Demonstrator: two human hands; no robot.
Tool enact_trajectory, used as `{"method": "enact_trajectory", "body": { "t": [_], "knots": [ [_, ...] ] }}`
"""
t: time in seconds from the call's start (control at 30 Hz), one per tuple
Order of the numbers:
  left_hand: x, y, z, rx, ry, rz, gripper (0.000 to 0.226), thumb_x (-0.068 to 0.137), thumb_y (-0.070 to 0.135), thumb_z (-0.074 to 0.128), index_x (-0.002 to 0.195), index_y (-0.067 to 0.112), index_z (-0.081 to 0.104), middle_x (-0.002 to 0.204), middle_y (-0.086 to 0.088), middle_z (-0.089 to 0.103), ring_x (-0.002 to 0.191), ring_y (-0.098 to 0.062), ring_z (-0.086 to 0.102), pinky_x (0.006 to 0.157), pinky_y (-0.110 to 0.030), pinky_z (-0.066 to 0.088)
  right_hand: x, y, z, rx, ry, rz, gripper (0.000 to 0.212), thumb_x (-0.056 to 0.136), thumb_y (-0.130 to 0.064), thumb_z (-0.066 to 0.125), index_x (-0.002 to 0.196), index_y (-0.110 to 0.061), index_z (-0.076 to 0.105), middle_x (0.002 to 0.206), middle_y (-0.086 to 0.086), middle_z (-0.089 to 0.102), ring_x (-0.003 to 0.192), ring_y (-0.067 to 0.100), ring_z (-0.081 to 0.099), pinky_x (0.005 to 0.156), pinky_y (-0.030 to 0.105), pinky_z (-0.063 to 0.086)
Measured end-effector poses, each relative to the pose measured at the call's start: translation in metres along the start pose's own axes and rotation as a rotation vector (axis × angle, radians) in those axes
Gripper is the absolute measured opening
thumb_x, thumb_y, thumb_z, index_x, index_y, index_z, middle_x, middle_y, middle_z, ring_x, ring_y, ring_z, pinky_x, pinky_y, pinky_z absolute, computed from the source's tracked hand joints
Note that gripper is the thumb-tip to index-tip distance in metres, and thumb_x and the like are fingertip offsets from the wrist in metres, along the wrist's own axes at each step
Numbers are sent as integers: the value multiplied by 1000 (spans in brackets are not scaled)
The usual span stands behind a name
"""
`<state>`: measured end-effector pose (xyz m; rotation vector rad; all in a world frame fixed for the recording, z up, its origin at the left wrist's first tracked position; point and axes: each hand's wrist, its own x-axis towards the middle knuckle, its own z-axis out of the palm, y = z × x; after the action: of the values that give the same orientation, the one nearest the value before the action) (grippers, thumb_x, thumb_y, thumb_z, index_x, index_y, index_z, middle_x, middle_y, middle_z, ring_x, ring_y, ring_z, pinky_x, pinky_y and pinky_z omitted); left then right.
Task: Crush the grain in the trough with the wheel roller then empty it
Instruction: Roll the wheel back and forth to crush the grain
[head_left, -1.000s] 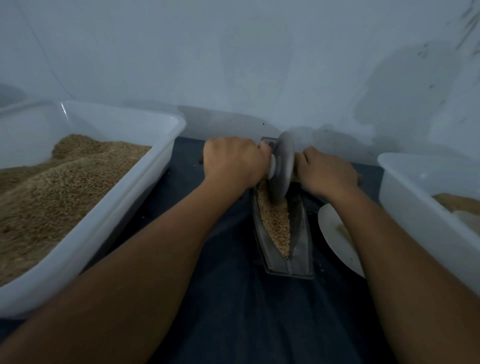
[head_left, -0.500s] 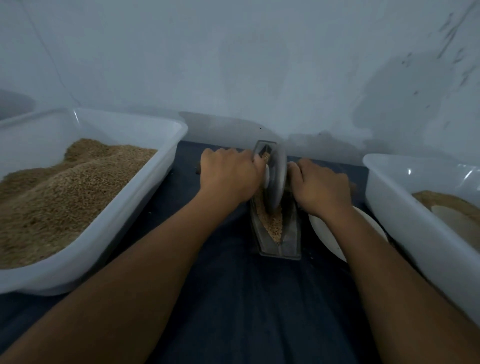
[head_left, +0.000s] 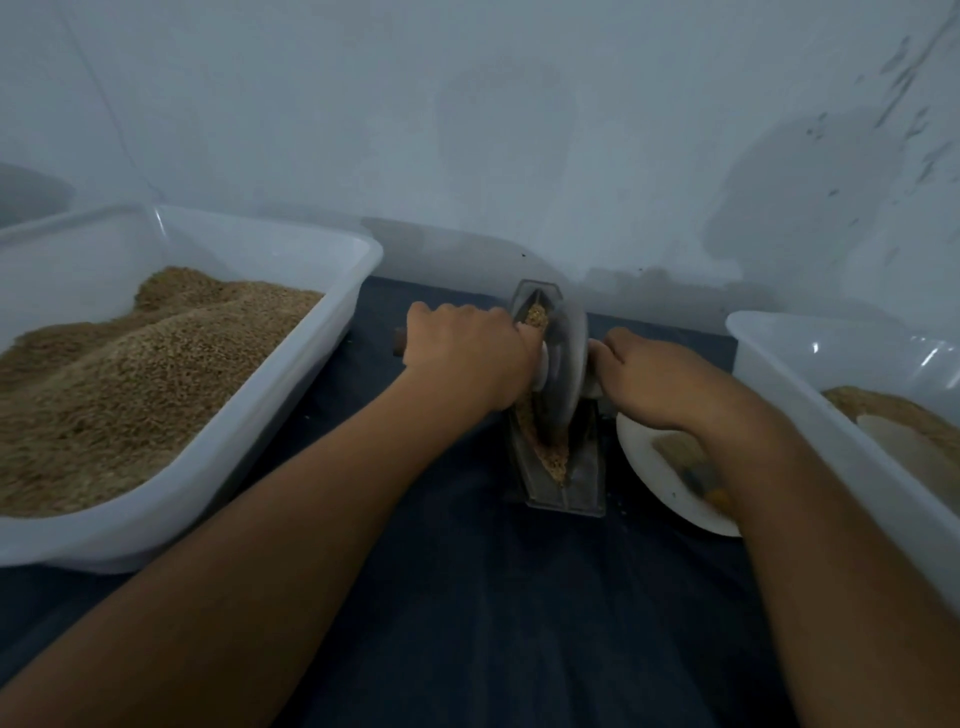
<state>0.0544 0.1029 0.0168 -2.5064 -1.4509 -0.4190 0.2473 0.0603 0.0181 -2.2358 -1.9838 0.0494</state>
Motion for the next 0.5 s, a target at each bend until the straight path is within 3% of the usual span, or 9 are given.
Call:
{"method": "enact_trajectory", "body": {
  "t": [0.17, 0.33, 0.5],
  "knots": [
    [-1, 1, -8, -43, -80, -22, 33, 97, 37, 33, 68, 23, 35, 72, 2, 34, 78, -27, 43, 76, -45, 29, -4, 2, -19, -22, -95, -65, 44, 101, -58, 25, 92, -24, 51, 86, -2, 56, 77, 13, 51, 65, 34, 37],
    [0, 4, -12, -89, -104, -115, 33, 92, 45, 29, 70, 22, 39, 70, 0, 37, 65, -20, 35, 76, -44, 27, -7, 7, -29, -32, -131, -84, 39, 99, -61, 31, 85, -30, 51, 86, -7, 55, 77, 9, 51, 61, 32, 34],
    [1, 2, -8, -36, -88, -13, 30, 95, 37, 32, 70, 21, 38, 75, 0, 42, 75, -26, 42, 75, -46, 29, -6, 7, -28, -60, -116, -91, 37, 99, -59, 30, 83, -31, 48, 83, -10, 52, 75, 7, 49, 58, 30, 31]
  ]
}}
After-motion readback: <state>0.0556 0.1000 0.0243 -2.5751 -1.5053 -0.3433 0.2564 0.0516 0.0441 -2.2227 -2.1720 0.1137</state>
